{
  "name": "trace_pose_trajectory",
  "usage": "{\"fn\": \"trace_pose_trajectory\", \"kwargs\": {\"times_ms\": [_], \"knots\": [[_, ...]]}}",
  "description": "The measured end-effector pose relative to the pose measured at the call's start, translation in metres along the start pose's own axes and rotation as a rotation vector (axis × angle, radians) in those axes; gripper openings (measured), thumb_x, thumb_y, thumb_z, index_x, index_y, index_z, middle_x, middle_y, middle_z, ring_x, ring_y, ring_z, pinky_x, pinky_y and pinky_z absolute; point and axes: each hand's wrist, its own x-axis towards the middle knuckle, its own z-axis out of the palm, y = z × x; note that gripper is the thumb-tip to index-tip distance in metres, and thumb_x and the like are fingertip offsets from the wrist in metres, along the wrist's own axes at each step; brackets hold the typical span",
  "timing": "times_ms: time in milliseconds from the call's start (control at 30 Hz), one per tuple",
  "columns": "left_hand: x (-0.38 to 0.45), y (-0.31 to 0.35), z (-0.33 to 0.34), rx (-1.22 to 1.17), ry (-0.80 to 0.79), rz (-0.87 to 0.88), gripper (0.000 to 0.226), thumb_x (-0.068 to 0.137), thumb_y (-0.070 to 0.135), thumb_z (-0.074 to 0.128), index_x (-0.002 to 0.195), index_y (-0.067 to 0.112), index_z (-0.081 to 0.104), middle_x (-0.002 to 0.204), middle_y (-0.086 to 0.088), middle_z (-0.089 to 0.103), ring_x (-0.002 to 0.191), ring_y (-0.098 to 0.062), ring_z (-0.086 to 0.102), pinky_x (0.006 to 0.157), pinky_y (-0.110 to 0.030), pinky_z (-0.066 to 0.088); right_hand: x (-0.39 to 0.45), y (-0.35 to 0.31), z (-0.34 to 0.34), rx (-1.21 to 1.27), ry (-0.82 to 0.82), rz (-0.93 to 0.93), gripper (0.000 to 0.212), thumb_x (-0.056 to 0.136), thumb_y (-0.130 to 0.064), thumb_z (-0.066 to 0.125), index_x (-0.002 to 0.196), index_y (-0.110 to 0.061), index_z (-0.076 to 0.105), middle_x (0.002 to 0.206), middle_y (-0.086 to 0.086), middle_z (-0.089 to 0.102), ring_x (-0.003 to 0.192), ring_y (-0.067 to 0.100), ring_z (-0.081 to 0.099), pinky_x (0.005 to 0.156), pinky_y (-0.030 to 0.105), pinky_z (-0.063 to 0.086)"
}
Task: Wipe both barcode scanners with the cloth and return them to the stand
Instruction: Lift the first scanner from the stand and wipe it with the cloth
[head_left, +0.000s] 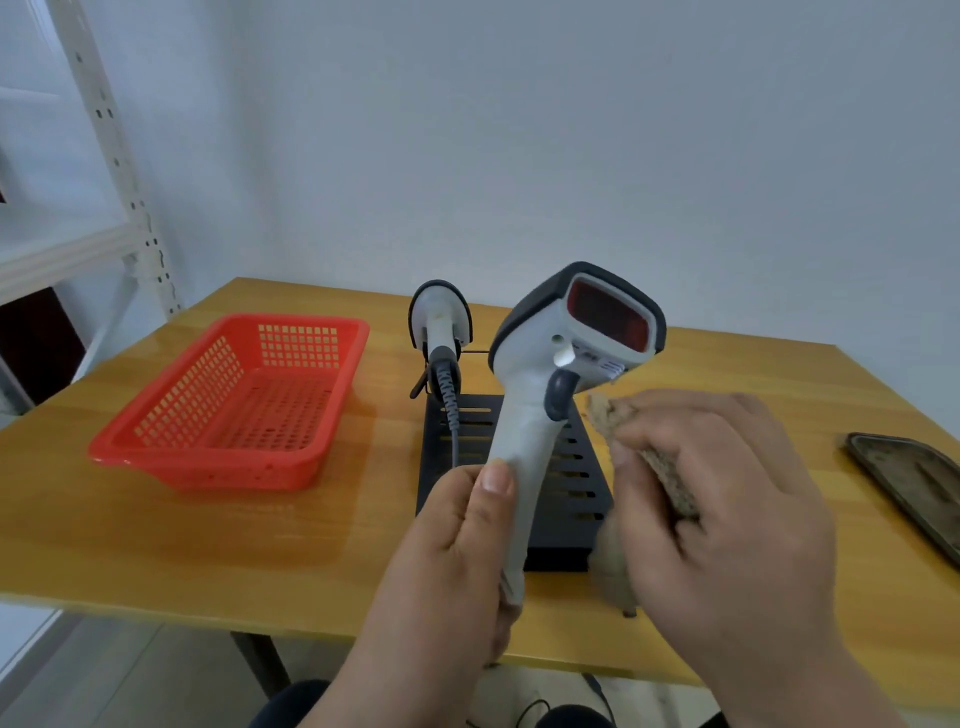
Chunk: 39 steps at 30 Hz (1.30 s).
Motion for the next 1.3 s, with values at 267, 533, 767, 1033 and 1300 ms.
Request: {"fn": "trace_pose_trajectory", "kwargs": {"times_ms": [267, 533, 767, 1033, 1300], "knots": [[-0.001, 0.002, 0.005, -0.104, 0.025, 0.032, 0.036, 0.083, 0.050, 0.044, 0.089, 0.015, 0.052, 0.042, 0.001, 0.038, 0.029, -0.009, 0.028, 0.033, -0.015, 0.024, 0.003, -0.024, 0.015, 0.010, -0.131, -0.140, 0.044, 0.103, -0.014, 0.035, 0.076, -0.006, 0.069, 0.087, 0.005, 0.071, 0.076, 0.024, 0.056, 0.076, 0.034, 0.048], [-0.001, -0.002, 0.005, -0.219, 0.026, -0.018, 0.042, 0.097, 0.041, 0.038, 0.086, 0.006, 0.059, 0.046, -0.002, 0.038, 0.033, -0.010, 0.033, 0.035, -0.017, 0.026, 0.008, -0.015, 0.013, -0.045, -0.146, -0.088, 0.018, 0.083, 0.009, 0.055, 0.079, -0.004, 0.067, 0.084, 0.006, 0.069, 0.073, 0.029, 0.058, 0.073, 0.037, 0.045], [0.004, -0.001, -0.005, -0.396, 0.023, -0.135, 0.052, 0.097, 0.040, 0.041, 0.052, 0.017, 0.054, 0.041, -0.006, 0.033, 0.033, -0.014, 0.025, 0.038, -0.017, 0.017, -0.003, -0.026, 0.000, 0.218, -0.398, -0.168, 0.017, 0.081, 0.003, 0.064, 0.084, -0.014, 0.065, 0.089, -0.004, 0.068, 0.082, 0.020, 0.062, 0.072, 0.030, 0.049], [0.005, 0.002, -0.005, -0.451, -0.035, -0.184, 0.044, 0.098, 0.035, 0.042, 0.060, 0.021, 0.060, 0.048, -0.001, 0.040, 0.038, -0.011, 0.030, 0.039, -0.016, 0.024, -0.014, -0.032, -0.003, 0.312, -0.355, -0.114, 0.014, 0.092, -0.010, 0.053, 0.090, -0.020, 0.061, 0.097, -0.010, 0.066, 0.090, 0.013, 0.060, 0.080, 0.022, 0.047], [0.003, 0.008, -0.007, -0.610, -0.084, -0.287, 0.058, 0.088, 0.053, 0.047, 0.095, 0.001, 0.069, 0.045, -0.002, 0.046, 0.027, -0.006, 0.023, 0.032, -0.011, 0.016, -0.016, -0.022, -0.018, 0.406, -0.438, 0.013, 0.009, 0.085, -0.011, 0.058, 0.082, -0.019, 0.060, 0.097, -0.016, 0.062, 0.095, 0.003, 0.062, 0.076, 0.013, 0.045]]}}
